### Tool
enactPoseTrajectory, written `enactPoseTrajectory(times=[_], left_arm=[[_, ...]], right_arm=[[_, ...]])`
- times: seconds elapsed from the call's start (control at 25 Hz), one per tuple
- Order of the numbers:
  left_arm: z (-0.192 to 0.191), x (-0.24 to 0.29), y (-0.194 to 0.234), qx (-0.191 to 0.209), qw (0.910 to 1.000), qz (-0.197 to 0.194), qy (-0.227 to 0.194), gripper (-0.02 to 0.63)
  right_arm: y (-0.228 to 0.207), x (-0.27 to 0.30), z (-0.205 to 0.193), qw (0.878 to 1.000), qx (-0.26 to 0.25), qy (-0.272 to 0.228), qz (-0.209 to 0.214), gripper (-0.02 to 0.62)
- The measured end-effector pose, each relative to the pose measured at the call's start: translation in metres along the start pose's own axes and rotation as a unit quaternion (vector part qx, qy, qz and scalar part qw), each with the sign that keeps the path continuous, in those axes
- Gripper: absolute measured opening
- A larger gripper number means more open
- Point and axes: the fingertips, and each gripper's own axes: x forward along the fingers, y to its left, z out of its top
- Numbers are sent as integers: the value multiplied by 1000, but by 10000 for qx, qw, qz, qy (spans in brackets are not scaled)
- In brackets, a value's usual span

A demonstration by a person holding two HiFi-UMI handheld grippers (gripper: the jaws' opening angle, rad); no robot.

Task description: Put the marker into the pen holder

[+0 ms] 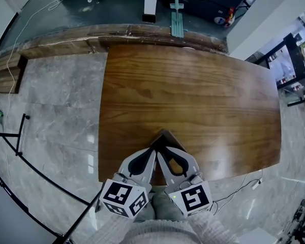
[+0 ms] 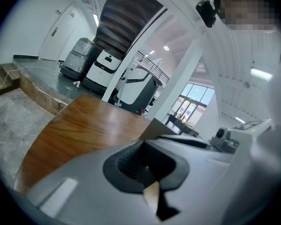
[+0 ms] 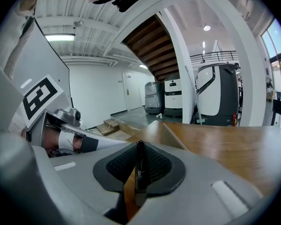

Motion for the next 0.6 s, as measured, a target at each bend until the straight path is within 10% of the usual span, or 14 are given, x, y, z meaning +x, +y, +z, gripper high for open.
enactPoseTrajectory(times=[0.6], left_arm=[[-9,-5,11,-142,9999,26,91,3]], right_arm=[[1,8,-11,9994,-2,277,-216,41]])
